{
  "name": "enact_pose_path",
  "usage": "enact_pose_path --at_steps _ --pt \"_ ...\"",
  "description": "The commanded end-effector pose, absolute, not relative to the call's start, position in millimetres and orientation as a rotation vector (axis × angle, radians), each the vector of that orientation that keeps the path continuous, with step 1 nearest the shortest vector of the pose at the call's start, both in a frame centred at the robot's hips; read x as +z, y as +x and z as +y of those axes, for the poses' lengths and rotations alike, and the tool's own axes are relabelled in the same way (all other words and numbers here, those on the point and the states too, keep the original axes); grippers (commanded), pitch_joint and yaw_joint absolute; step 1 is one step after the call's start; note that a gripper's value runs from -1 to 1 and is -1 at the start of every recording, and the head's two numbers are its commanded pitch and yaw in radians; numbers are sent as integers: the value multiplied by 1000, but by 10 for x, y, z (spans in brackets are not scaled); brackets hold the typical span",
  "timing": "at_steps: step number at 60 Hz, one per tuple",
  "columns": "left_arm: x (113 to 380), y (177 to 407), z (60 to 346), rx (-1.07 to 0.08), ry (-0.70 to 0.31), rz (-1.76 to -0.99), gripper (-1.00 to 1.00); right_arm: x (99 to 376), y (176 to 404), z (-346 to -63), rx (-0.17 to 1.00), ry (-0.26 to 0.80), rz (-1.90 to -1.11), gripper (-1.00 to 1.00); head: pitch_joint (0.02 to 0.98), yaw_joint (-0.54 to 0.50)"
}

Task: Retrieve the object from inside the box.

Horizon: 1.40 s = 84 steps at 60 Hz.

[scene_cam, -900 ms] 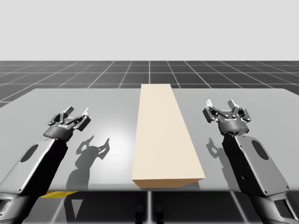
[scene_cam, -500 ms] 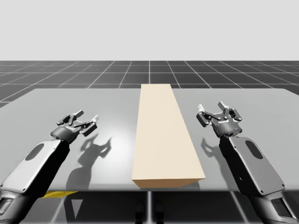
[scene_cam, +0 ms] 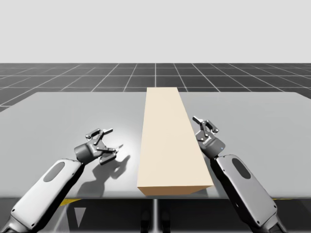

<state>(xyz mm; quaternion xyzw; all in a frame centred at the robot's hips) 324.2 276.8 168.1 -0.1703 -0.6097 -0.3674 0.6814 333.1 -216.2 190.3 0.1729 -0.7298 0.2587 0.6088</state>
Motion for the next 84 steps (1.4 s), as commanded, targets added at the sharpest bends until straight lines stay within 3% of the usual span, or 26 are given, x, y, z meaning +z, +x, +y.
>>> enact_pose_path --at_steps 1,18,26,42,60,73,84 --pt "1646 3133 2612 -909 -415 -1360 -1000 1812 3163 -1817 693 509 -1675 -1000 81 -6" --pt "1584 3113 2511 -942 -429 -1338 -1000 1546 3001 -1576 681 659 -1563 -1000 88 -17" --pt "1573 3107 2493 -949 -435 -1336 -1000 1389 2950 -1601 706 655 -1512 -1000 90 -19" --pt "1590 3110 2523 -940 -437 -1346 -1000 1226 2967 -1815 586 554 -1414 -1000 103 -27" --pt "1599 3111 2545 -935 -436 -1353 -1000 1168 3334 -1775 566 566 -1368 -1000 114 -36" --pt "1612 3112 2567 -937 -434 -1360 -1000 1139 3640 -1438 621 575 -1330 -1000 131 -33" --pt "1623 3108 2580 -941 -429 -1366 -1000 1009 3720 -1213 656 580 -1275 -1000 155 -35"
